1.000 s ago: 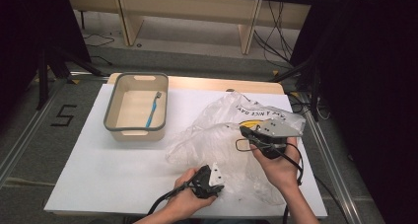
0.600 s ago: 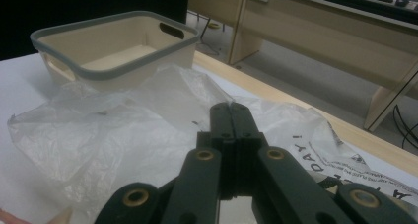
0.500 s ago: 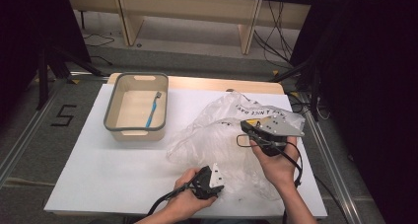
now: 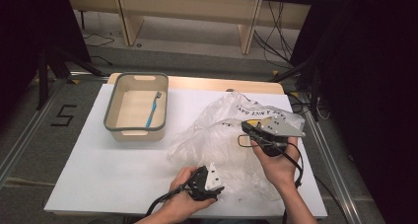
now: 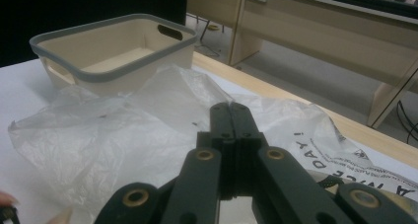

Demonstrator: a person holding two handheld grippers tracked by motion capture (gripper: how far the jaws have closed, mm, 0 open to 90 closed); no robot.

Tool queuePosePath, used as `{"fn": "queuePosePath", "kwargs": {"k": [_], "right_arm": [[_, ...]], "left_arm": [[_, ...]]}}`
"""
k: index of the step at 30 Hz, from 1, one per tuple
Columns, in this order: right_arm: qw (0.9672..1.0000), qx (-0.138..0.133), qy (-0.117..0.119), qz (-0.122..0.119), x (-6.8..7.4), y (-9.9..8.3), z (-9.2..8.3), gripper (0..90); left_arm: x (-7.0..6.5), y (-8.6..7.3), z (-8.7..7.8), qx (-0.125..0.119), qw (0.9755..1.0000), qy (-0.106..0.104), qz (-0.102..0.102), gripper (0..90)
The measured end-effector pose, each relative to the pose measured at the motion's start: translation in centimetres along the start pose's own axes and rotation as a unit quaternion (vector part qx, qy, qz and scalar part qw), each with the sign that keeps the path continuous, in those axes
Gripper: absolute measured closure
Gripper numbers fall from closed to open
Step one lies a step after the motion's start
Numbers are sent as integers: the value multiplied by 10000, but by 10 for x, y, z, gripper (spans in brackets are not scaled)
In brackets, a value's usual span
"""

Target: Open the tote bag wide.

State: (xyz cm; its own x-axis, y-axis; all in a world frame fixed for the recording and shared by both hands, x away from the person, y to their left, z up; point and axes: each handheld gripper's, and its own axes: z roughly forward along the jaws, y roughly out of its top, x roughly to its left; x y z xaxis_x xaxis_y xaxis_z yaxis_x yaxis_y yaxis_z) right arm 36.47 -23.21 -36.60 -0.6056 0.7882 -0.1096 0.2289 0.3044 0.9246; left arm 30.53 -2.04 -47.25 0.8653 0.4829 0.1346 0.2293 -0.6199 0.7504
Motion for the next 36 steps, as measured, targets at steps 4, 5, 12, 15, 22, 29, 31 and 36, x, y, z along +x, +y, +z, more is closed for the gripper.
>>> {"fn": "queuePosePath", "kwargs": {"k": [4,5,12,15,22,29,31,36], "right_arm": [[10000,29,5,13,-1,-1,0,900],[10000,28,1,19,0,-2,0,900],[10000,29,11,31,-1,-2,0,900],[10000,33,-4,51,-1,-2,-1,900],[10000,35,-3,86,-4,-2,-2,900],[9999,56,18,87,-5,-4,1,900],[9999,58,14,107,-4,-5,1,900],[9999,77,-7,117,-5,-5,-1,900]], "left_arm": [[6,0,-23,-245,9995,124,-157,359],[9,0,-28,-294,9992,167,-223,349],[25,-11,-55,-480,9966,459,-496,309],[30,-17,-62,-512,9957,522,-564,295],[39,-28,-79,-579,9934,671,-725,290],[46,-39,-91,-575,9903,889,-898,289],[48,-41,-94,-580,9896,943,-922,289],[53,-45,-100,-593,9879,1042,-984,286]]}}
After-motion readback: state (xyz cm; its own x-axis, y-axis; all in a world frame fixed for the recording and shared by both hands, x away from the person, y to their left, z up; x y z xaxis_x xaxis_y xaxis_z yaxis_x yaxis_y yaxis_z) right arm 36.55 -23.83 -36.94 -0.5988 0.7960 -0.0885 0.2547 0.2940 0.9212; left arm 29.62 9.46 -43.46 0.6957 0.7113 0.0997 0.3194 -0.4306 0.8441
